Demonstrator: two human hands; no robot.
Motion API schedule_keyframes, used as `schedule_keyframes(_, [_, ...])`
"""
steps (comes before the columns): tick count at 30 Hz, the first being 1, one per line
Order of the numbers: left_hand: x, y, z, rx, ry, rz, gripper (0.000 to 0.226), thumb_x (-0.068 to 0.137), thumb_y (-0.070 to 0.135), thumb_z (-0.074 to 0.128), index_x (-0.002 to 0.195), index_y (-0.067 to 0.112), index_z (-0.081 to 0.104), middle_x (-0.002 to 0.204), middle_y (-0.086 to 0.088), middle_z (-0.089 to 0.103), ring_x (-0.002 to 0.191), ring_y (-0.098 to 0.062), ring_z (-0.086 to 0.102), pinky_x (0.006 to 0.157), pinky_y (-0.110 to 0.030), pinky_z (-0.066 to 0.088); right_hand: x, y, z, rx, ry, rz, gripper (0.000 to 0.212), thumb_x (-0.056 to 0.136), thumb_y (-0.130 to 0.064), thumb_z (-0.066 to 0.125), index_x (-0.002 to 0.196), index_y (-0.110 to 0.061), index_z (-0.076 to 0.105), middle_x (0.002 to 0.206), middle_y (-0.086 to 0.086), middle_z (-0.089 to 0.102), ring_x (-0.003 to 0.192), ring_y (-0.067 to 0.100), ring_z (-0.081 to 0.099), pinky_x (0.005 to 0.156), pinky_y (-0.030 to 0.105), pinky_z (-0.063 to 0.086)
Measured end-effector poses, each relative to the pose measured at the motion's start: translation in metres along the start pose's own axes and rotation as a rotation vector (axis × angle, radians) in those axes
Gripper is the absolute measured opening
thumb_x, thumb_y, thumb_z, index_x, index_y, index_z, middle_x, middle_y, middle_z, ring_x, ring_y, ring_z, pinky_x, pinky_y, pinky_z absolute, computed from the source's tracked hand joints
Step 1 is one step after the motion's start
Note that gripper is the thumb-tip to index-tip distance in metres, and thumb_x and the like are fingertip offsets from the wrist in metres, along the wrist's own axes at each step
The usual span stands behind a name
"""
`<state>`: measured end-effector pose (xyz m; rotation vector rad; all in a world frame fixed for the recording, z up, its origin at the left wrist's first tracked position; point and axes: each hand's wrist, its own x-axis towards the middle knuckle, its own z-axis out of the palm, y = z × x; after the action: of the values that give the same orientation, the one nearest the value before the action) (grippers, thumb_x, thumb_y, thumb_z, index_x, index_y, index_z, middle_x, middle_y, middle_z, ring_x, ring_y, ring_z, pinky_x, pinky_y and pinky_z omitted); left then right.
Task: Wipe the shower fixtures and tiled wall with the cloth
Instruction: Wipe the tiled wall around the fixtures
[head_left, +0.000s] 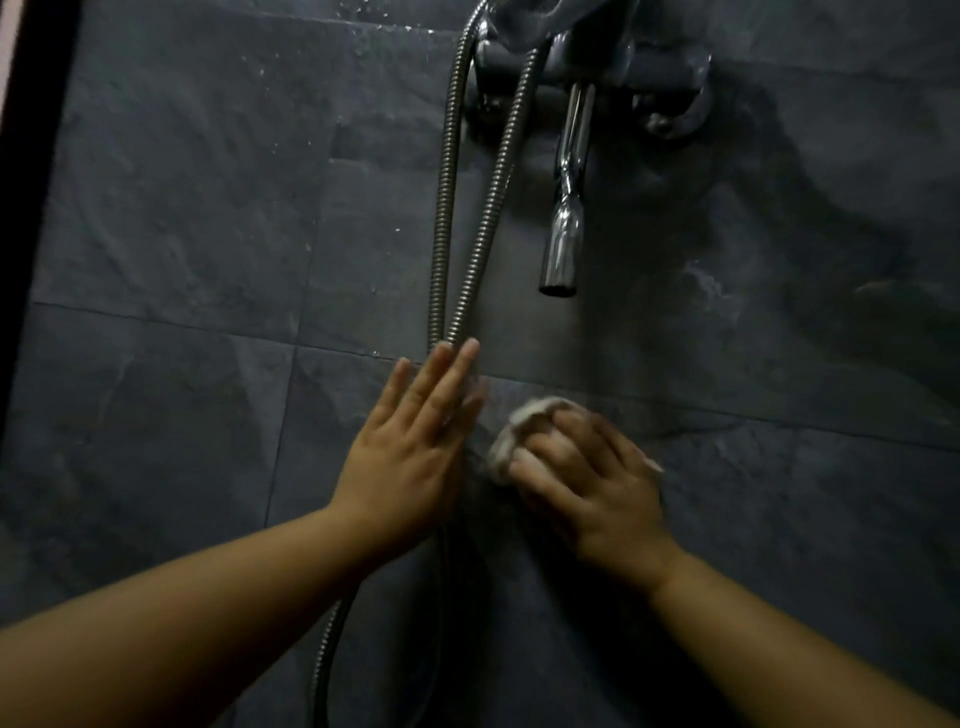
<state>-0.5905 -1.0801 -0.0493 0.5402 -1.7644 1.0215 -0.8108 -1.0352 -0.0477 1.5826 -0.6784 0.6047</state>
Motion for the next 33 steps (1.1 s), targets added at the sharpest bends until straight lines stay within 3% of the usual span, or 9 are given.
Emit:
schedule_keyframes(3, [-0.009,0.011,-0.006,0.045,-0.037,0.125,0.052,0.088,0.020,0.035,0.137,0.006,0.040,0.149,-0.018,0.027,0.144,-0.030,0.012,0.117,-0.043,0.004,-0.005,0.022,-0.016,0.001,-0.031,-0.005,0.042,0.084,-0.025,0.063,0.124,-0.024,0.051,0.128,0.012,0.059,0.124,0.035,0.048,0.102,0.050,0.037])
schedule_keyframes(7, [0.015,0.021,-0.010,0.082,-0.140,0.254,0.055,0.084,0.029,0.035,0.131,0.005,0.051,0.141,-0.020,0.043,0.135,-0.033,0.033,0.113,-0.043,0.012,0.026,0.079,-0.034,-0.097,0.039,0.495,0.054,0.085,-0.028,0.047,0.138,-0.025,0.037,0.148,0.012,0.035,0.136,0.032,0.027,0.112,0.040,0.015])
schedule_keyframes(9, [0.029,0.033,-0.006,0.078,-0.174,0.205,0.057,0.081,0.033,0.035,0.128,0.006,0.054,0.136,-0.018,0.050,0.130,-0.032,0.044,0.112,-0.045,0.025,0.022,0.074,-0.031,-0.108,0.050,0.575,0.055,0.085,-0.030,0.043,0.139,-0.026,0.034,0.150,0.013,0.033,0.136,0.034,0.027,0.113,0.042,0.015])
schedule_keyframes(15, [0.062,0.075,0.005,-0.119,-0.213,-0.004,0.059,0.072,0.033,0.038,0.120,0.008,0.062,0.127,-0.015,0.059,0.119,-0.033,0.055,0.094,-0.050,0.044,-0.061,0.068,-0.061,-0.090,-0.173,0.030,0.046,0.086,-0.026,0.047,0.132,-0.026,0.045,0.140,0.009,0.043,0.133,0.034,0.035,0.111,0.043,0.023])
schedule_keyframes(17, [0.078,0.087,0.008,-0.154,-0.200,-0.010,0.060,0.072,0.035,0.037,0.120,0.008,0.062,0.129,-0.015,0.058,0.121,-0.033,0.053,0.096,-0.050,0.043,-0.056,0.113,-0.073,-0.124,-0.181,0.022,0.045,0.086,-0.027,0.047,0.131,-0.024,0.045,0.138,0.016,0.048,0.130,0.038,0.039,0.108,0.044,0.028])
schedule_keyframes(21, [0.111,0.111,0.015,-0.173,-0.177,-0.025,0.062,0.072,0.039,0.036,0.120,0.010,0.062,0.130,-0.012,0.058,0.123,-0.034,0.052,0.096,-0.052,0.041,-0.018,0.203,-0.102,-0.205,-0.020,0.673,0.050,0.089,-0.048,0.034,0.134,-0.028,0.044,0.143,0.010,0.043,0.126,0.036,0.042,0.108,0.049,0.030])
schedule_keyframes(23, [0.126,0.125,0.018,-0.171,-0.175,-0.014,0.064,0.073,0.042,0.035,0.126,0.014,0.058,0.138,-0.010,0.051,0.130,-0.032,0.043,0.099,-0.056,0.038,-0.016,0.207,-0.098,-0.224,0.088,0.794,0.049,0.092,-0.046,0.033,0.137,-0.028,0.043,0.147,0.009,0.039,0.128,0.034,0.040,0.110,0.050,0.027])
schedule_keyframes(26, [0.137,0.146,0.030,-0.153,-0.178,-0.014,0.066,0.076,0.046,0.034,0.135,0.020,0.048,0.149,-0.008,0.036,0.140,-0.026,0.019,0.111,-0.055,0.024,-0.049,0.157,-0.080,-0.266,0.215,0.758,0.044,0.095,-0.043,0.035,0.138,-0.037,0.027,0.143,0.014,0.040,0.126,0.035,0.040,0.108,0.045,0.025])
schedule_keyframes(33, [0.121,0.177,0.057,-0.146,-0.060,0.063,0.065,0.080,0.049,0.036,0.138,0.021,0.039,0.148,-0.015,0.033,0.138,-0.028,0.021,0.109,-0.056,0.007,-0.165,0.090,-0.097,-0.195,-0.104,0.576,0.043,0.096,-0.039,0.035,0.139,-0.033,0.028,0.143,0.012,0.036,0.130,0.036,0.036,0.110,0.047,0.023])
